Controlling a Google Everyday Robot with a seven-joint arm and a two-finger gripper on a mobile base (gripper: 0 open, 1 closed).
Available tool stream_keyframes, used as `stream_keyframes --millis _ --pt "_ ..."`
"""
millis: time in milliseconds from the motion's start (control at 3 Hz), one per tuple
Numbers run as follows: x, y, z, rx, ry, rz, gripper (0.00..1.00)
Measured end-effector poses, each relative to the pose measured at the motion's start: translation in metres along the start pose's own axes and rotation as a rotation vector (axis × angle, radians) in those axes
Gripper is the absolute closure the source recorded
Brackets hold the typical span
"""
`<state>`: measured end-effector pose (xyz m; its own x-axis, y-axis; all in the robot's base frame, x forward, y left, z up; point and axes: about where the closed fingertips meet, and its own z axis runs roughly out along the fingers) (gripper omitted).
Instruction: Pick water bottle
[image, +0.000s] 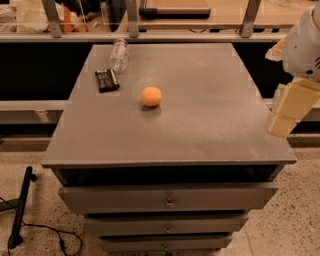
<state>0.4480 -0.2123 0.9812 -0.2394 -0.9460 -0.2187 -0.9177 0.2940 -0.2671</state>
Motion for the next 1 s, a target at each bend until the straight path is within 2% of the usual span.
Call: stream_keyframes --millis 333,667,1000 --pt "-0.015 -0.02 0.004 0.056 -0.009 0.036 0.0" --pt "-0.03 -0.048 0.015 0.103 -0.065 0.061 0.0" --pt "-0.046 -0.08 0.03 0.132 -0.209 0.065 0.0"
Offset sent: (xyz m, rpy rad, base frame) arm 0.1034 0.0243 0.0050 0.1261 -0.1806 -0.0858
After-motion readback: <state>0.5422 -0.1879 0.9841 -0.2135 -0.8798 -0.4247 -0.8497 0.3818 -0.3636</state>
